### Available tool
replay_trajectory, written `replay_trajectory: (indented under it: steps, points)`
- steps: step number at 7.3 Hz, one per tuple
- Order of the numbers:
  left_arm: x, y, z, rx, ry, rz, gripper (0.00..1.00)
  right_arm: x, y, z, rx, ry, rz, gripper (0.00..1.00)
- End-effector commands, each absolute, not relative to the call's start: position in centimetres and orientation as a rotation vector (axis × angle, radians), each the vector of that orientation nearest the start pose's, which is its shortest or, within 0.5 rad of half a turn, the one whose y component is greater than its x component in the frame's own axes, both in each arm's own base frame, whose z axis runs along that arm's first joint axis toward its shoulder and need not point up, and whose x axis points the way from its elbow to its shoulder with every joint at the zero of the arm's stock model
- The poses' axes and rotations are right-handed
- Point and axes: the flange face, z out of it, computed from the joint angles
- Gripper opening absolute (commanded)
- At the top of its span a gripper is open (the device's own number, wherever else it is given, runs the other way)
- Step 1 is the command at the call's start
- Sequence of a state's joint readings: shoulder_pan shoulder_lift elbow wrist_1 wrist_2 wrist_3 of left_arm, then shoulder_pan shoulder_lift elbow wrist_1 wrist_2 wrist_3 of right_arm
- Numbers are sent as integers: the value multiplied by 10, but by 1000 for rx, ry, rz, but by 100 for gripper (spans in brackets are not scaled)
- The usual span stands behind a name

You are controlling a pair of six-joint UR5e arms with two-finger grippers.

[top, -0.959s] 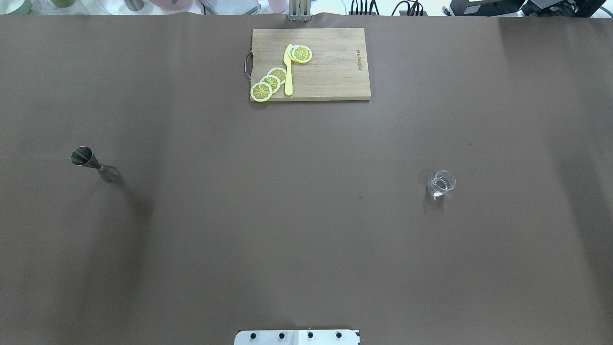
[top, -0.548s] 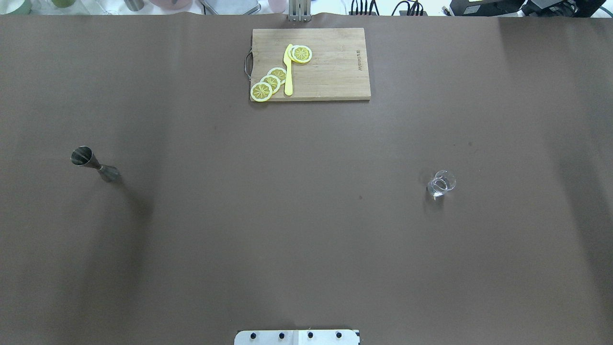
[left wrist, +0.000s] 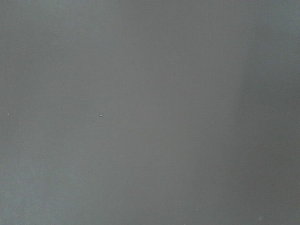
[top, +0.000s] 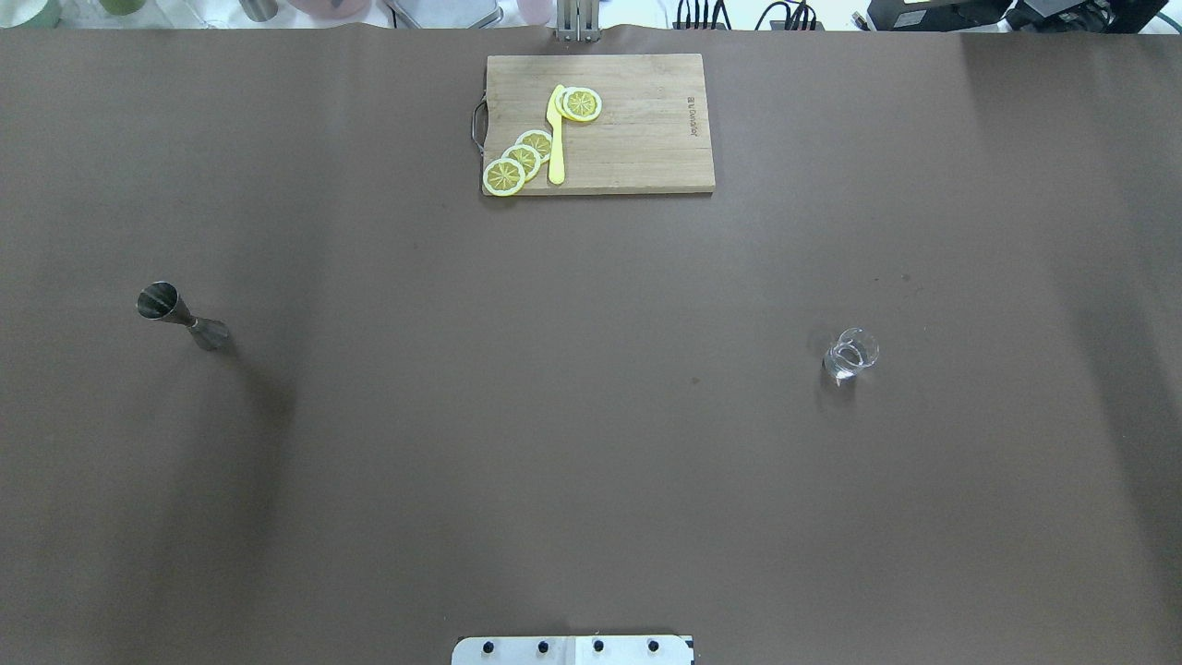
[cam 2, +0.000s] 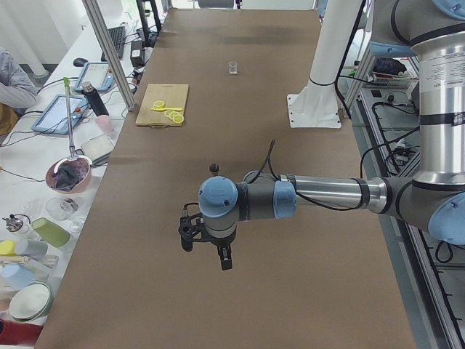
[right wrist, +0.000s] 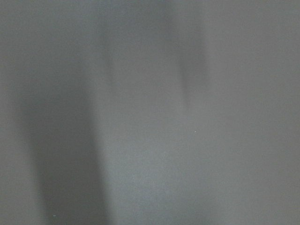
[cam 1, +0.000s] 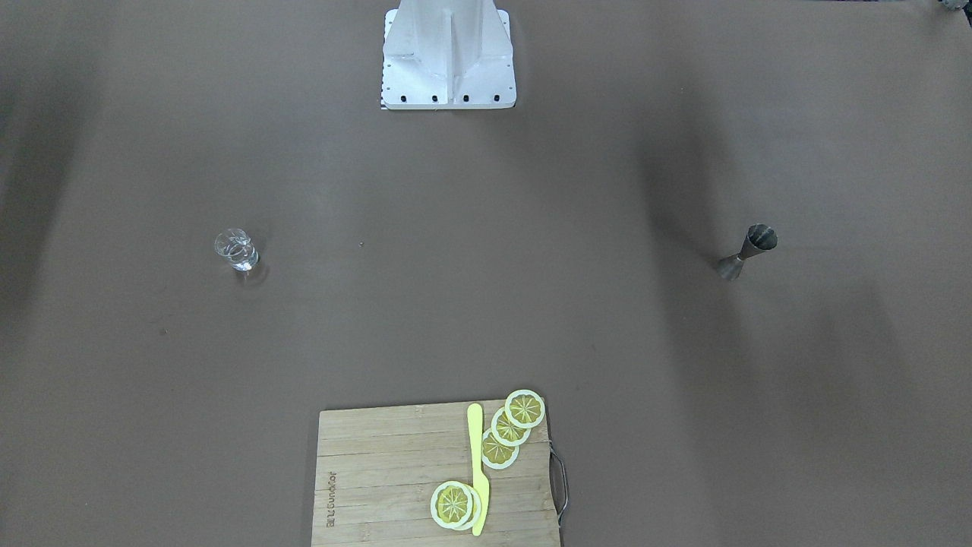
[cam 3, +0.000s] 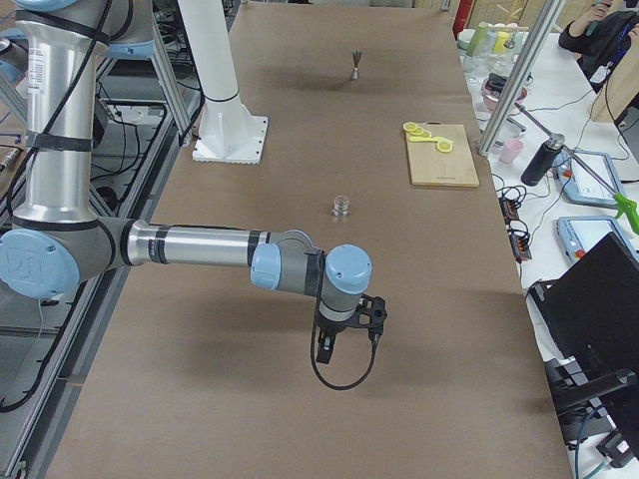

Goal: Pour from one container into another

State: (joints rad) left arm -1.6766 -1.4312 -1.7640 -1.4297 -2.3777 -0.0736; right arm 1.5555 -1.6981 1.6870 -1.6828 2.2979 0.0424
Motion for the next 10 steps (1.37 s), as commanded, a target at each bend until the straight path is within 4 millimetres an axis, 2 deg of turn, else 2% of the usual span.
replay_trajectory:
  steps: [1,10]
  points:
    - [-106,-417,640,-70,809,-205,98,61,-429,675,-141,-722,72,100]
    - [-107,-417,640,-69,809,-206,98,59,-427,675,-143,-739,74,100]
